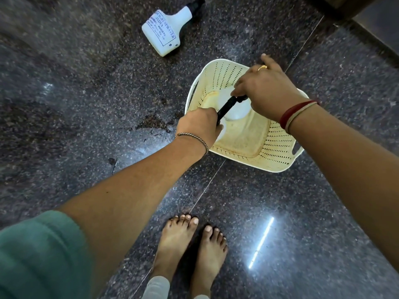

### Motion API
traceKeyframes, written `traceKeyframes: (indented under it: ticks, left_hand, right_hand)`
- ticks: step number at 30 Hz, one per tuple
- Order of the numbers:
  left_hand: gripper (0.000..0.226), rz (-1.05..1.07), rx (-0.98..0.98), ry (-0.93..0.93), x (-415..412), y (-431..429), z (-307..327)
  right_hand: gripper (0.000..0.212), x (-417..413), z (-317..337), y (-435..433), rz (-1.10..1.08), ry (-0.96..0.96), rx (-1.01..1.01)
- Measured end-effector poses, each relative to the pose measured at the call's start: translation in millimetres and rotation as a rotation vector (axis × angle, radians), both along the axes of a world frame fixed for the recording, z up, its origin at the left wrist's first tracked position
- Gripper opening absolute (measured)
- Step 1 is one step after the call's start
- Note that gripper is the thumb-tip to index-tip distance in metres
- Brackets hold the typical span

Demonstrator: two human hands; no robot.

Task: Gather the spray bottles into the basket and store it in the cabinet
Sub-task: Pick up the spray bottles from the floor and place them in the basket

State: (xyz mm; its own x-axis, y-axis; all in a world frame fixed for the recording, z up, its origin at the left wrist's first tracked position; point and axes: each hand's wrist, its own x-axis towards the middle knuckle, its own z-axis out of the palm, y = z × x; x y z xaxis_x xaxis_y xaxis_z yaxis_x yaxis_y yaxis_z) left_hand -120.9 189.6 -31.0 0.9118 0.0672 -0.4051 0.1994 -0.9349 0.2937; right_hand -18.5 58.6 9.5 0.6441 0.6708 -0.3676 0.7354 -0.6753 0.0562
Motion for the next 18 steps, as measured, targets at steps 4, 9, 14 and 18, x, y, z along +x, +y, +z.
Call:
traceKeyframes:
  ticks: [4,9,14,18]
  left_hand:
    - [0.059,0.003,0.030,-0.018,-10,11,6]
    - [0.084,-0.050,0.082,-0.014,-28,46,24]
    - [0.069,-0.126,0.121,0.091,-31,101,59]
    - [0.062,-0.168,0.133,0.118,3,134,88]
  right_hand:
    - [0.062,-8,6,-11,-0.060,-0.040,0.068]
    - [0.069,-11,35,-24,-0.386,-0.044,0.193]
    - [0.061,-7,65,-26,-0.638,0.145,0.232]
    - [0.056,3,81,1,-0.699,0.293,0.318]
